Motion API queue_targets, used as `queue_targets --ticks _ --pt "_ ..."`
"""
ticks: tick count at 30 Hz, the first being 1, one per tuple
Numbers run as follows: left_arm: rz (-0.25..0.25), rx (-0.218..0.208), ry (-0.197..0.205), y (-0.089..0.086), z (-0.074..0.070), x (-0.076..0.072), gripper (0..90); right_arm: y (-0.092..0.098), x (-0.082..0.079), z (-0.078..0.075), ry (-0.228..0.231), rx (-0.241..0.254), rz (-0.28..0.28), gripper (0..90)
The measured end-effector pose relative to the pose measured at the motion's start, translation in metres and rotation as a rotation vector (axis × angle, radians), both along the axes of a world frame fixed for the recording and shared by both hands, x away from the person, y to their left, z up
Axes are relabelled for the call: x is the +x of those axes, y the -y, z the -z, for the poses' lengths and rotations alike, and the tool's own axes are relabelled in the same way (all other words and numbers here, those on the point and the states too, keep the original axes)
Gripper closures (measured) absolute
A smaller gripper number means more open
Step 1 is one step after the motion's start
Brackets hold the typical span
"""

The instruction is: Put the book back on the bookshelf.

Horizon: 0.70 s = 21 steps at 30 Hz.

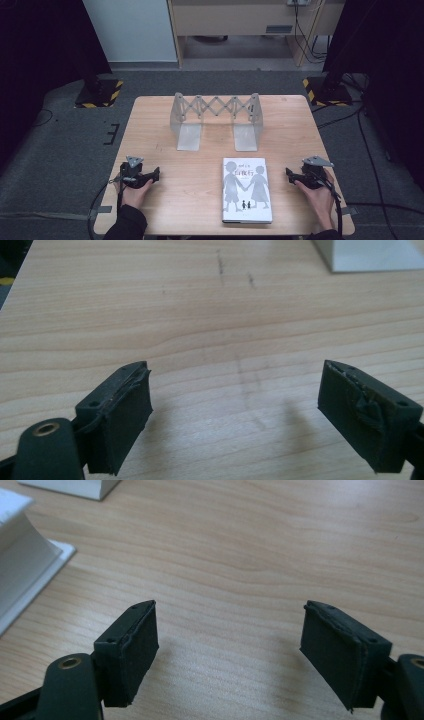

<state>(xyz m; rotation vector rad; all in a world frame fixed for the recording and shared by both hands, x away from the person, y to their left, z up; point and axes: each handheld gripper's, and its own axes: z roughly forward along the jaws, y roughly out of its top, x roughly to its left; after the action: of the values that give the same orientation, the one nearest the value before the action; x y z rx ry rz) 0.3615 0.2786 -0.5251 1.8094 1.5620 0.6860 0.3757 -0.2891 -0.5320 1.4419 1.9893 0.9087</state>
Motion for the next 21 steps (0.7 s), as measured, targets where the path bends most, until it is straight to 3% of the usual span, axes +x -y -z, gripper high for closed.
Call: queue_targets --ticks 7,8,10,13,18,21 --pt "0.024 -0.038 0.048 0.007 -0.008 -0.007 17.1 -0.001 -0.006 -0.01 0.04 0.038 0.004 27.6" --pt "0.042 -0.044 0.077 0.009 -0.009 -0.008 18.4 0.0 -0.007 -0.013 0.054 0.036 -0.004 28.6" --pt "0.056 -0.074 0.099 0.01 -0.01 -0.009 20.9 0.0 -0.007 -0.015 0.053 0.047 -0.008 30.5" --pt "0.056 -0.083 0.126 0.012 -0.013 -0.011 20.8 -0.001 -0.009 -0.019 0.065 0.083 -0.014 31.0" --pt "0.079 -0.078 0.144 0.018 -0.018 -0.014 20.9 -0.002 -0.013 -0.024 0.088 0.105 -0.029 32.1" --pt "0.094 -0.1 0.154 0.023 -0.02 -0.016 21.8 -0.004 -0.015 -0.027 0.089 0.106 -0.037 32.4"
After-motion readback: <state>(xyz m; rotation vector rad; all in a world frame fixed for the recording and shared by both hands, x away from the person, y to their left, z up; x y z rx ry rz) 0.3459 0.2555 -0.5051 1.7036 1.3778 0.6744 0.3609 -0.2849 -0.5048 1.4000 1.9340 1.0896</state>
